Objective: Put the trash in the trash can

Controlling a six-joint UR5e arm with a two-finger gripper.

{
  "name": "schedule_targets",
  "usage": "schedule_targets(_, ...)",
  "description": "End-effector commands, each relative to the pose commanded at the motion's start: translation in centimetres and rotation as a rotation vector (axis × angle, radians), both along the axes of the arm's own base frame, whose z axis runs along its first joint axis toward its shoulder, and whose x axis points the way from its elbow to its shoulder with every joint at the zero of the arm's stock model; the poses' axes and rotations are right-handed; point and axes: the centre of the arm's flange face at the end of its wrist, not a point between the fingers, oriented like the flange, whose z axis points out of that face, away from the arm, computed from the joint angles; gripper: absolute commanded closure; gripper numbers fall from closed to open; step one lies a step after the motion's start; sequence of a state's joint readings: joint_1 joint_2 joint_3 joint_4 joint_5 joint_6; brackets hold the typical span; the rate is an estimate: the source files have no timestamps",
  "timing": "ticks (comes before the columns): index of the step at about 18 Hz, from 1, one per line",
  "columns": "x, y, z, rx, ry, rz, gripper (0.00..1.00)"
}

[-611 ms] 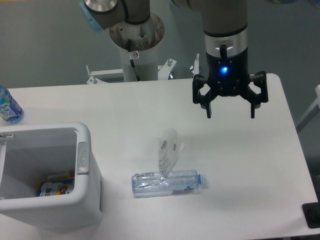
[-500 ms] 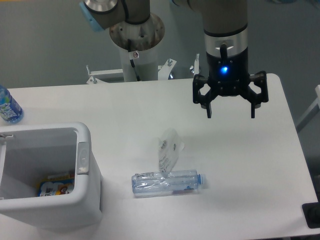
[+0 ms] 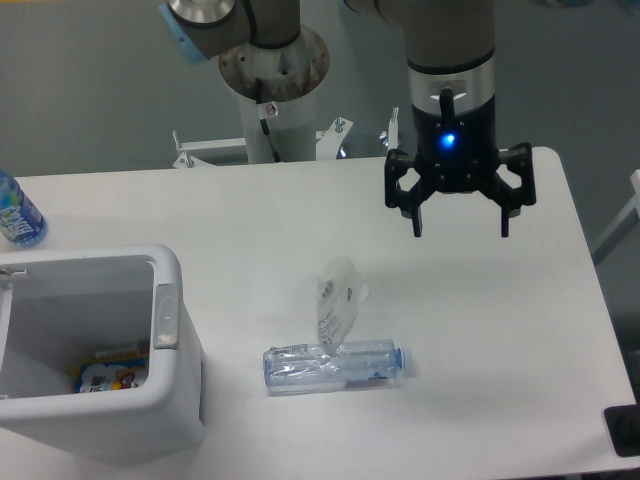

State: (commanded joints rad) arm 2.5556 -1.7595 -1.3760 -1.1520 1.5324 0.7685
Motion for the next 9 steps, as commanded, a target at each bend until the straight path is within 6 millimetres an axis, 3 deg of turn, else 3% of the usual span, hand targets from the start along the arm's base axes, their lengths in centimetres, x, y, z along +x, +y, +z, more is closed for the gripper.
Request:
schedule_targets(5, -0.2, 0.2, -1.0, -0.007, -0.018, 0.007, 0.0)
schedule_targets(9, 0.2, 0.2, -3.2, -0.03, -0.048, 0.003, 0.0)
